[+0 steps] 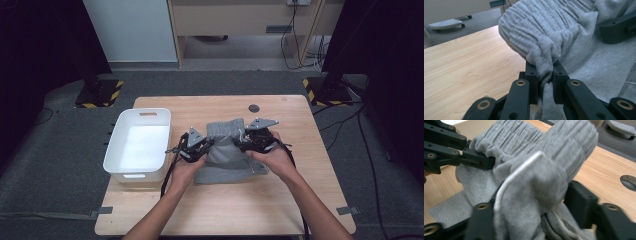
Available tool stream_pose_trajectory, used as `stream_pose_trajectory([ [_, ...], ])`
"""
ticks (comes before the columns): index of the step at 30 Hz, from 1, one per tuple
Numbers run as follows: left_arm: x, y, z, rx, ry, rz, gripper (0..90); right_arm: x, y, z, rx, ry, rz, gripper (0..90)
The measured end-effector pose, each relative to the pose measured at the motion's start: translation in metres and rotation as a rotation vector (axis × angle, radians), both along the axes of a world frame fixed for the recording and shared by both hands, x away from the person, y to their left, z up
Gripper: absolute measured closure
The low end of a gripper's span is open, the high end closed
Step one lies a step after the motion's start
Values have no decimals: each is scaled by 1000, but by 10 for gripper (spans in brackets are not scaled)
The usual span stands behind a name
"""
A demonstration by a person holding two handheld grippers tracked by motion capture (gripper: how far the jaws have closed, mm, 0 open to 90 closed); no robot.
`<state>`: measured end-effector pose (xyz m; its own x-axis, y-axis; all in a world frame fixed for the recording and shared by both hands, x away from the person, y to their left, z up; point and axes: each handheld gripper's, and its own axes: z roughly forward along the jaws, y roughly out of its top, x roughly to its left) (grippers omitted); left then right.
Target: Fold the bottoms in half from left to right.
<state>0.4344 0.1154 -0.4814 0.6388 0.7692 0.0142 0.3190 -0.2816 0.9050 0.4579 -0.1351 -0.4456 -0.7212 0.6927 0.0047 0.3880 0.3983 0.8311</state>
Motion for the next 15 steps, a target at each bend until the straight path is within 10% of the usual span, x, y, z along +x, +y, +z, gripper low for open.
stream_pose_trajectory([
  [15, -11, 1, -5, 11, 15, -19, 797, 3, 5, 26, 22, 19, -6, 208],
])
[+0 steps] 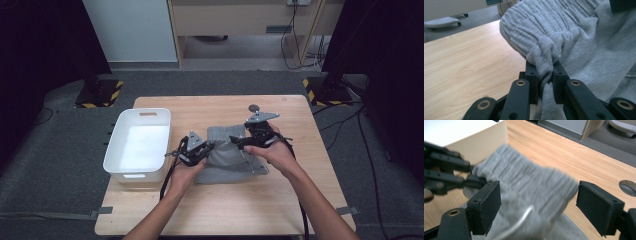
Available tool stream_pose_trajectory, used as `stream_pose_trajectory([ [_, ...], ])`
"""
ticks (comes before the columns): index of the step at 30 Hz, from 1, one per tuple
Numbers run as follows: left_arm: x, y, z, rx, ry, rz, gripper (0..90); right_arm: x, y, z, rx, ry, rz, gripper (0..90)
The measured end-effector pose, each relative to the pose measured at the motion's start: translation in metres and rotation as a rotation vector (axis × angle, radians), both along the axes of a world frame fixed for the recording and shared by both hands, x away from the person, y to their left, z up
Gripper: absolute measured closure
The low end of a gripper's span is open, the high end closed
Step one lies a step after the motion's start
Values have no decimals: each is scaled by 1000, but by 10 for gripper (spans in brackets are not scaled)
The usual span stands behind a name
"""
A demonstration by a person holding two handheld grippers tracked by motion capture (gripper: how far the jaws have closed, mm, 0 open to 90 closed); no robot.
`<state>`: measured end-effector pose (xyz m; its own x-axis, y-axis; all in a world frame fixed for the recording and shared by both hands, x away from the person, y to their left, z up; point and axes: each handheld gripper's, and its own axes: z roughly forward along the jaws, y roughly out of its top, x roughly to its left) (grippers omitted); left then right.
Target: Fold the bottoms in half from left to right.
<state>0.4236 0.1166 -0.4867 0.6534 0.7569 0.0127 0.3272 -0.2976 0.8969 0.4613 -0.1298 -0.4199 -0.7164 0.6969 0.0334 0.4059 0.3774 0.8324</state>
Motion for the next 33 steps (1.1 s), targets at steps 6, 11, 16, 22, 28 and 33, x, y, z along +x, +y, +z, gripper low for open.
stream_pose_trajectory([
  [6, -5, 0, -2, 9, 3, -6, 796, 5, 7, 9, 8, -1, -1, 262],
  [11, -8, 0, -5, 20, 17, -16, 794, 8, 9, 11, 10, 9, -15, 338],
  [16, -13, -1, -7, 30, 19, -23, 792, 11, 10, 9, -14, 18, -23, 369],
  [22, -19, -1, -10, 48, 29, -27, 786, 11, 9, 6, -24, 25, -35, 376],
  [28, -21, -1, -13, 57, 44, -34, 781, 11, 5, 5, -40, 23, -43, 417],
  [33, -25, 2, -13, 51, 64, -37, 767, 12, 2, 3, -49, 31, -51, 429],
])
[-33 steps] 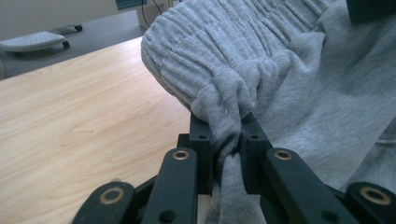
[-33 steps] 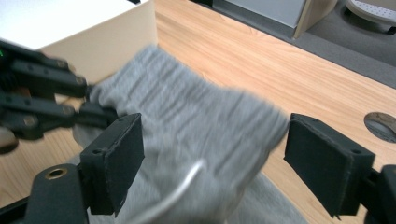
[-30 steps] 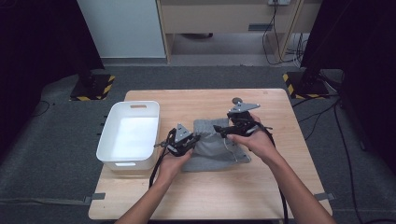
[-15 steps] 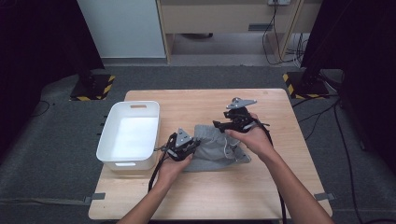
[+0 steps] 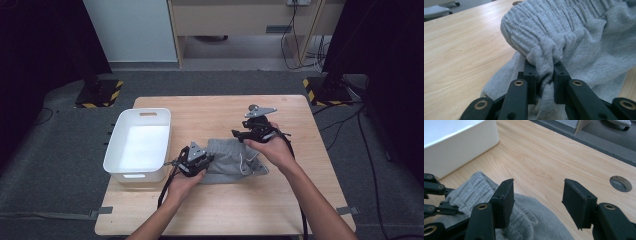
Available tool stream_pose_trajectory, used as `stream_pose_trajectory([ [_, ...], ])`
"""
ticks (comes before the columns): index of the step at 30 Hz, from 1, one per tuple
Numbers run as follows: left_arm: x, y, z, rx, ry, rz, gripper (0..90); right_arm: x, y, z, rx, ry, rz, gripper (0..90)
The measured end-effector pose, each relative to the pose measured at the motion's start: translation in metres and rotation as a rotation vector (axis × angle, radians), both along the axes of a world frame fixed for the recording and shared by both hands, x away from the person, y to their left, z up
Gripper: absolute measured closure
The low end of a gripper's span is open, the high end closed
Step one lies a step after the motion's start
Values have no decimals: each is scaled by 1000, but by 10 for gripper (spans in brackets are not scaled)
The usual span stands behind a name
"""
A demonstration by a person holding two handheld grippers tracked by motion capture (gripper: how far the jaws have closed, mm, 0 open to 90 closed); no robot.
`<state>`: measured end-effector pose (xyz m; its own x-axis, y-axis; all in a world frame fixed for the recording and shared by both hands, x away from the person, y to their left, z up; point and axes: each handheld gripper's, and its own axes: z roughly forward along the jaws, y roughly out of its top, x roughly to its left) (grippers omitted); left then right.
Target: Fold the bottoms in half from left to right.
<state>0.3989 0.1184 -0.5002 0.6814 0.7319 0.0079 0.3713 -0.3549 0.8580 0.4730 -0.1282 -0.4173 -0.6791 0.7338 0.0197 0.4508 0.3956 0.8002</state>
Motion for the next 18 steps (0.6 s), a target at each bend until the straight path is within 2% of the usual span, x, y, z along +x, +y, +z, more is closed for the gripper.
stream_pose_trajectory([
  [2, -1, 1, -1, 10, 7, -8, 760, -1, 0, -2, -3, 3, 2, 431],
  [5, -1, 1, -1, 1, 19, -8, 751, -1, 1, -5, -8, 7, 2, 432],
  [15, -8, 5, -1, 4, 23, -11, 711, -2, 6, -12, -21, 13, 10, 471],
  [18, -9, 5, -2, -6, 26, -7, 704, -3, 8, -14, -23, 18, 16, 470],
])
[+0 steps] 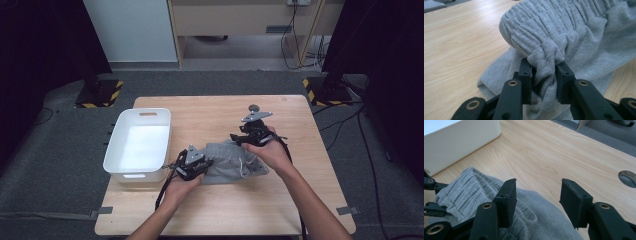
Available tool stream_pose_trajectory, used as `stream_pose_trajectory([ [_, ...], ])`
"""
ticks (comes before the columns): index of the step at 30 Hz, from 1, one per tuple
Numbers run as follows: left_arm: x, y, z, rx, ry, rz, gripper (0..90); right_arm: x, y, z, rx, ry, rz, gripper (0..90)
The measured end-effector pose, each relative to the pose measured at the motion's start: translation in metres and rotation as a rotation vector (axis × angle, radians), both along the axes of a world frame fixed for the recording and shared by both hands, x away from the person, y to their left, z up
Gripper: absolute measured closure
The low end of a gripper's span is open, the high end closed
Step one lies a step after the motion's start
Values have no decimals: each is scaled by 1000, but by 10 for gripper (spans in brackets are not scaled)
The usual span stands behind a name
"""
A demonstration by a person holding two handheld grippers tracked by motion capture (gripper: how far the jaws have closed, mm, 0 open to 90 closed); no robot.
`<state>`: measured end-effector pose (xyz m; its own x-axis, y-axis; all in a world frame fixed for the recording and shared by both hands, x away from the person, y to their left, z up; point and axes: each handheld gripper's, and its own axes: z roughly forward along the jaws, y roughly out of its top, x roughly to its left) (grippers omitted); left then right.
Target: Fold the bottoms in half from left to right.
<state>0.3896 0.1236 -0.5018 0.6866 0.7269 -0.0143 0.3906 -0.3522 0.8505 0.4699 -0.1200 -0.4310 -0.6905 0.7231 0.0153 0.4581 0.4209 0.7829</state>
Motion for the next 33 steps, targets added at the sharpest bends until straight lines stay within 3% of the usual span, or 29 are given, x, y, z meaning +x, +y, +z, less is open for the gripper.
stream_pose_trajectory([
  [13, -4, -1, 2, -1, -11, 5, 604, -7, 0, -7, -5, 11, 22, 496],
  [16, -9, -1, 6, 12, -32, 5, 567, -10, -1, -9, -3, 10, 22, 496],
  [26, -11, 3, 18, -69, -30, 33, 532, -16, 0, -13, 4, 13, 31, 493],
  [33, -10, 7, 21, -88, -30, 44, 532, -18, 2, -13, -2, 11, 38, 487],
])
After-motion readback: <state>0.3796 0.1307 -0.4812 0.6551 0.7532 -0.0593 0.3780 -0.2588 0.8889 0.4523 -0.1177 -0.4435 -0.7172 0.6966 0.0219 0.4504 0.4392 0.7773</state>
